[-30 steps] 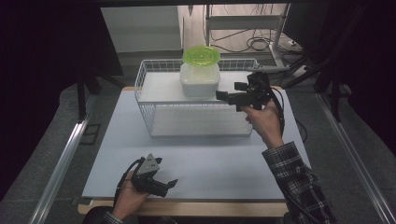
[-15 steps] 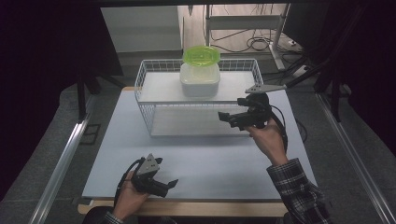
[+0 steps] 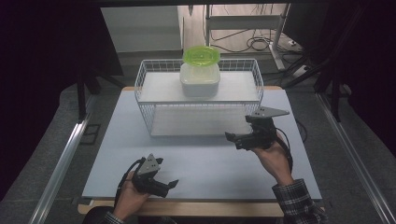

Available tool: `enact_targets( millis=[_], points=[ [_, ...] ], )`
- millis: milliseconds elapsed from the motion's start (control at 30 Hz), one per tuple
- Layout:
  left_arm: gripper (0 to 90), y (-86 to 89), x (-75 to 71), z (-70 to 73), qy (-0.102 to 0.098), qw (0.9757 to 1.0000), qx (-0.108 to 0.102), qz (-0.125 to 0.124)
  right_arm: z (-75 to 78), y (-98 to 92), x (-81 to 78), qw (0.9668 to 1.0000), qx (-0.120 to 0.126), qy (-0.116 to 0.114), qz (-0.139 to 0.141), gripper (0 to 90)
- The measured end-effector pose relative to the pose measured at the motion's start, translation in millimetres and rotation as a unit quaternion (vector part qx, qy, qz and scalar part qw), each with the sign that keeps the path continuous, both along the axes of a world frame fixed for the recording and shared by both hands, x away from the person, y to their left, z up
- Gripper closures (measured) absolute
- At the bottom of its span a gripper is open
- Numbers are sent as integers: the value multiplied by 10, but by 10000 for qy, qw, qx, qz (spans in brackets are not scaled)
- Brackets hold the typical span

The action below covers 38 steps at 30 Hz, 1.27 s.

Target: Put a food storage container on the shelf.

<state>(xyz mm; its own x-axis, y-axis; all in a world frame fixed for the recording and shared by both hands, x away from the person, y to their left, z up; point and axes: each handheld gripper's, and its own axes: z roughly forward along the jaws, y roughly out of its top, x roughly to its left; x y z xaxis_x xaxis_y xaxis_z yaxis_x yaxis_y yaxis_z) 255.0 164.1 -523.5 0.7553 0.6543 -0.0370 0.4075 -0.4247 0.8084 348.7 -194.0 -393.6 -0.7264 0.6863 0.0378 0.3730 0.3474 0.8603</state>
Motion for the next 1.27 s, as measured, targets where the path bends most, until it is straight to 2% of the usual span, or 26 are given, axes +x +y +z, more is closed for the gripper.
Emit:
enact_targets(
  millis=[200, 300, 433, 767, 900, 967, 1033, 1167, 1267],
  points=[
    [17, -2, 1, -4, 2, 10000, 2, 3, -256, -73, -103, 9999, -100, 37, -78, 0],
    [17, -2, -1, -2, -2, 10000, 19, -5, -353, -106, -129, 9996, -239, 50, -129, 0],
    [17, 2, 0, -2, -1, 10000, 8, -15, -487, -141, -176, 9996, -205, 87, -155, 0],
    [16, 6, 0, -5, 80, 9999, -130, -46, -870, -221, -306, 9983, -453, 220, -282, 0],
    [15, 0, 0, -15, 64, 9999, -91, -61, -1028, -280, -348, 9971, -518, 441, -330, 0],
    [15, -5, 0, -19, 40, 9999, -64, -74, -1123, -292, -369, 9960, -506, 664, -311, 0],
    [14, -10, -1, -23, 34, 9999, -50, -87, -1198, -277, -387, 9942, -630, 844, -241, 0],
    [13, -14, -1, -29, 8, 9999, -14, -100, -1240, -211, -413, 9924, -914, 813, -163, 0],
    [13, -17, 4, -30, 3, 9999, -18, -105, -1242, -206, -412, 9921, -978, 757, -185, 0]
  ],
)
